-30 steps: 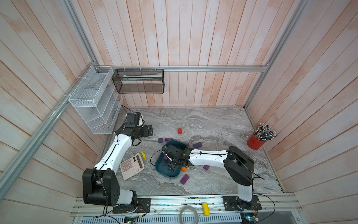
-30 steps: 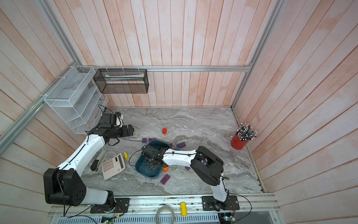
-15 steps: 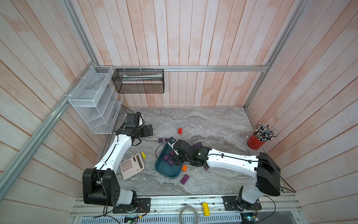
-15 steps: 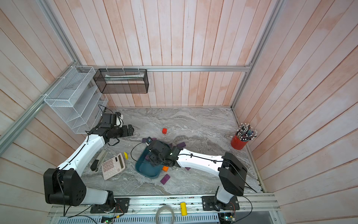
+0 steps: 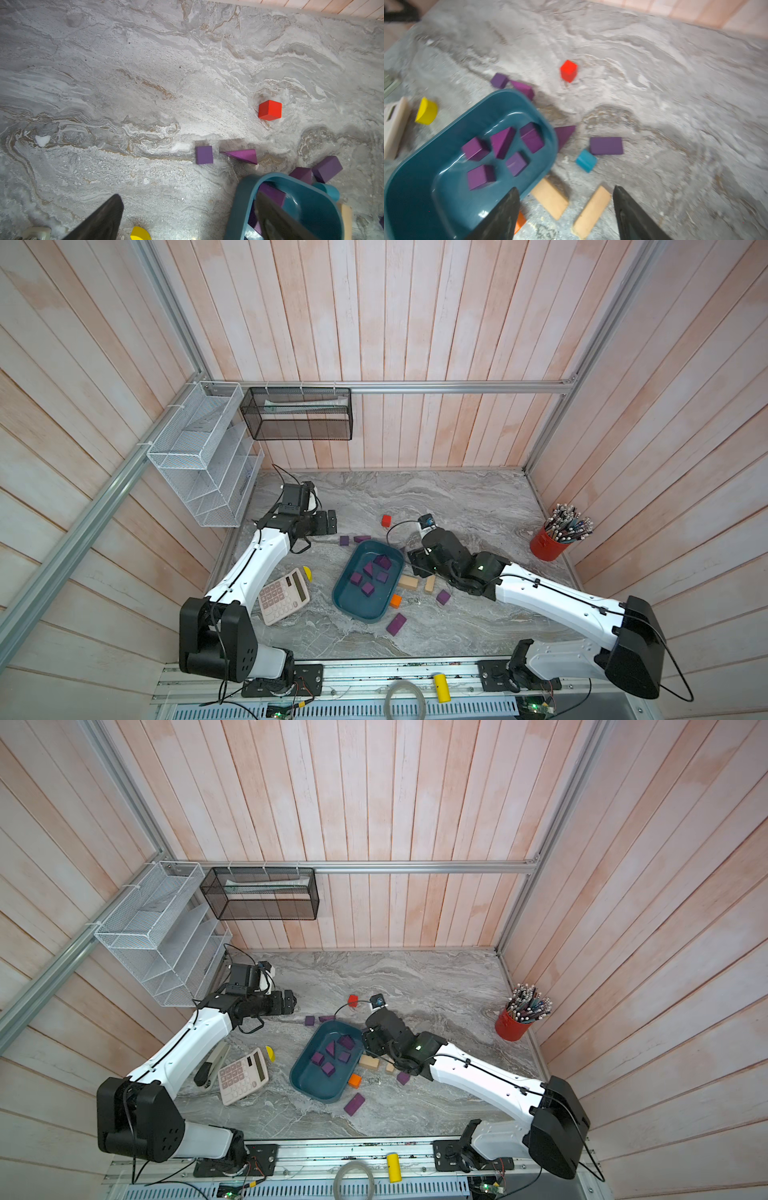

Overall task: Pick purple bricks into the storage bin
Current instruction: Pick up the building block from the center of the board.

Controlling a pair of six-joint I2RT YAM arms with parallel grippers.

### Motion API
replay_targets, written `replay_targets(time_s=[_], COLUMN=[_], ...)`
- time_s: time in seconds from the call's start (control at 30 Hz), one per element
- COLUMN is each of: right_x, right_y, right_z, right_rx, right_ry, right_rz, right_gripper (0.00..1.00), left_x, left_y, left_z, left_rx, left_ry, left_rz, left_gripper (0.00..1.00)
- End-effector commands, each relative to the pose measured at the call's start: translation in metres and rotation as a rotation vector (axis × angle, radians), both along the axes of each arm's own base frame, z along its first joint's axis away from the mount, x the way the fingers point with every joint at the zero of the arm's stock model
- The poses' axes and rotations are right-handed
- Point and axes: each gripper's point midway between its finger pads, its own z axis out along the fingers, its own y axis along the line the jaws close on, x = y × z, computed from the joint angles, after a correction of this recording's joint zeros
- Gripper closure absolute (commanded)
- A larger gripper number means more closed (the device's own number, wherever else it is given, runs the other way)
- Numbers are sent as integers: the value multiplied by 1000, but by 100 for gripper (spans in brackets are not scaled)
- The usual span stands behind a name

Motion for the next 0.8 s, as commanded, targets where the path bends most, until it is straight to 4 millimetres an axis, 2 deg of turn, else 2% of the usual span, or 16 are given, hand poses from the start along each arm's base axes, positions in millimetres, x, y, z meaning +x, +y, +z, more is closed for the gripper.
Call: replay_targets(time_s=[0.0, 0.1, 0.37, 0.53, 0.77], right_x=[4, 8, 2, -13, -27], right_y=[-46, -76, -132, -146, -163], right_z=[-16, -28, -63, -82, -95], right_rx=[28, 23, -14, 19, 66], right_ry=[95, 138, 284, 363, 431], right_rz=[-204, -324, -587, -691, -855], right_gripper=[28, 29, 31, 32, 33], left_x=[1, -1, -11, -18, -25], left_y=[-4, -11, -42, -62, -79], left_z=[-2, -3, -1, -3, -7], left_rx=[35, 36, 36, 36, 53], left_ry=[4, 8, -4, 0, 5], left_rz=[-16, -37, -125, -180, -230], left_gripper=[0, 0, 0, 0, 0])
